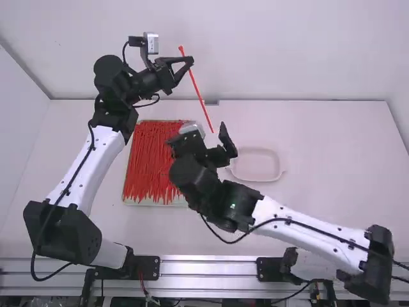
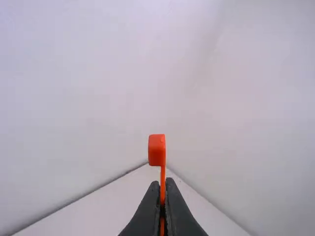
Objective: Fasten the cable tie
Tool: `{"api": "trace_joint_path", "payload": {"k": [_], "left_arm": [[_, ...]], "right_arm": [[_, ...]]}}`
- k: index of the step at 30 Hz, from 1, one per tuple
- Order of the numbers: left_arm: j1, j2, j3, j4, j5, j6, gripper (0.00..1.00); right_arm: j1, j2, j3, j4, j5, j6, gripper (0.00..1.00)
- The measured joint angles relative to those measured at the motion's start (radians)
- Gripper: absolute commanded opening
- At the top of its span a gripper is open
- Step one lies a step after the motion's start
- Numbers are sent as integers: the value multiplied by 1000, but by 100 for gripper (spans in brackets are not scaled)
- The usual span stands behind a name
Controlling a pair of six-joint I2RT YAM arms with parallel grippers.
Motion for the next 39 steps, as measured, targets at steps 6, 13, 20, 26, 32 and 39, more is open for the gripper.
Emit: {"api": "trace_joint_path", "payload": {"k": [6, 13, 20, 26, 32, 39], "left_arm": [[0, 0, 0, 27, 91, 33, 2], [0, 0, 0, 23, 244, 108, 2], [0, 0, 0, 86, 385, 149, 2], [0, 0, 0, 90, 468, 154, 2], [0, 0, 0, 87, 544, 177, 2], [0, 0, 0, 67, 594, 208, 2]], "right_arm": [[-135, -127, 2, -108, -225, 1, 99], [-412, -224, 2, -198, -719, -1, 99], [-667, -249, 2, -201, -1231, -3, 99], [-842, -229, 2, -129, -1587, -2, 99], [-1011, -141, 2, 12, -1999, 22, 99], [-1097, -21, 3, 234, -2313, 114, 99]]}}
